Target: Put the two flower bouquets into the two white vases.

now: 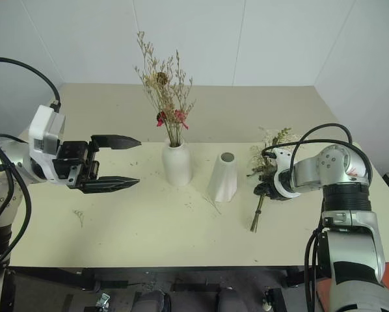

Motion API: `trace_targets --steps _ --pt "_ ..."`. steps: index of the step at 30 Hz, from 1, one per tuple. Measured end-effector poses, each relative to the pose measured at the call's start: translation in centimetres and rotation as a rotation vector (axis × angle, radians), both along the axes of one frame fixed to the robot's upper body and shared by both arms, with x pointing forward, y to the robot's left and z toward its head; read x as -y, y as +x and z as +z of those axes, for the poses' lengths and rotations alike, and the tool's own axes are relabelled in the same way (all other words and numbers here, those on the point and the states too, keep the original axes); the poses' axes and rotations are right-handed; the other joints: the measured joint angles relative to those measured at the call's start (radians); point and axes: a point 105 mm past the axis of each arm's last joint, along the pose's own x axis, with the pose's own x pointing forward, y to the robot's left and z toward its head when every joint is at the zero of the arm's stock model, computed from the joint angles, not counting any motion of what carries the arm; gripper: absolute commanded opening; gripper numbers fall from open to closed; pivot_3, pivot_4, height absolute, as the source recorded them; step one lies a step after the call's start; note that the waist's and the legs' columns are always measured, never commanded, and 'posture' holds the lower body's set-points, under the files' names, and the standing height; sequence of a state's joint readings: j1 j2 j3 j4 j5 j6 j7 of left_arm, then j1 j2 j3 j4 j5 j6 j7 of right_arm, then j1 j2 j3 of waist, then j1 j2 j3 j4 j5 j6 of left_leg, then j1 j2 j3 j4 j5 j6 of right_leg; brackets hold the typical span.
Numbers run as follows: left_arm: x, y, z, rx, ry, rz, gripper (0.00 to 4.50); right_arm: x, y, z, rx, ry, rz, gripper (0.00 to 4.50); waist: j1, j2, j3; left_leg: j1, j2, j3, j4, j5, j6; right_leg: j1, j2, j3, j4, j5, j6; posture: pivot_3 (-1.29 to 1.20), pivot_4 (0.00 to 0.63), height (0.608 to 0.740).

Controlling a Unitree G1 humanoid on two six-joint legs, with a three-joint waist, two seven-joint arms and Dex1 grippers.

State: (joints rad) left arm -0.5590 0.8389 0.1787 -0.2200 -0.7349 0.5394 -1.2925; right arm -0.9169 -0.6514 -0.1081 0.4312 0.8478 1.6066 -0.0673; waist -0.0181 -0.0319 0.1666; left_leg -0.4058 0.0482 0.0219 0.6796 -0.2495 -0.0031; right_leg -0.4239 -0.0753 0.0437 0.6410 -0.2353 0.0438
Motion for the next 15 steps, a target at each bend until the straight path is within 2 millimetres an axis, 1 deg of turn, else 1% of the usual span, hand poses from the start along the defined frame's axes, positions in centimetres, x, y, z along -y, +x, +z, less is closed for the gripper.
trace_targets --steps 1,3,5,8,11,13,15 --pt "0.0 0.0 0.0 0.000 0.000 0.000 4.50 0.1 0.1 0.0 0.003 0.004 -0.008 0.21 0.000 0.000 0.000 0.000 0.000 0.000 0.000 0.000 0.000 0.000 0.000 0.000 0.000 0.000 0.000 0.00 0.150 0.740" --pt "0.0 0.0 0.0 -0.001 0.000 0.000 4.50 0.2 0.2 0.1 0.016 0.010 -0.022 0.21 0.000 0.000 0.000 0.000 0.000 0.000 0.000 0.000 0.000 0.000 0.000 0.000 0.000 0.000 0.000 0.00 0.150 0.740" --pt "0.0 0.0 0.0 -0.002 0.001 -0.001 4.50 0.6 0.6 1.0 0.068 0.018 -0.048 0.21 0.000 0.001 0.000 0.000 0.000 0.000 0.000 0.000 0.000 -0.001 0.000 0.000 0.000 0.000 0.000 0.00 0.150 0.740" --pt "0.1 0.2 0.2 0.003 -0.007 0.000 4.50 1.6 1.8 3.9 0.252 0.003 -0.100 0.21 0.000 0.001 0.000 -0.001 0.000 0.000 0.000 0.000 0.000 -0.001 0.000 0.000 0.000 0.000 0.000 0.00 0.150 0.740" --pt "0.2 0.4 0.5 0.005 -0.013 -0.005 4.50 3.2 2.5 7.5 0.540 -0.079 -0.140 0.21 0.005 0.001 0.000 -0.001 0.000 -0.001 -0.001 0.000 0.000 -0.001 0.000 -0.001 -0.001 0.000 0.000 0.00 0.150 0.740" --pt "0.2 0.7 0.5 -0.004 -0.019 -0.007 4.50 3.4 2.6 9.9 0.751 -0.103 -0.138 0.21 0.003 0.001 0.000 -0.001 0.000 0.000 -0.001 0.000 0.000 -0.001 0.000 0.000 -0.001 0.000 0.001 0.00 0.150 0.740" --pt "0.3 0.9 0.6 -0.008 -0.022 -0.016 4.50 2.7 2.5 12.6 0.961 -0.084 -0.123 0.21 0.000 0.001 0.000 0.000 0.000 0.000 0.000 0.000 0.000 -0.001 0.000 0.000 0.000 0.000 0.001 0.00 0.150 0.740"
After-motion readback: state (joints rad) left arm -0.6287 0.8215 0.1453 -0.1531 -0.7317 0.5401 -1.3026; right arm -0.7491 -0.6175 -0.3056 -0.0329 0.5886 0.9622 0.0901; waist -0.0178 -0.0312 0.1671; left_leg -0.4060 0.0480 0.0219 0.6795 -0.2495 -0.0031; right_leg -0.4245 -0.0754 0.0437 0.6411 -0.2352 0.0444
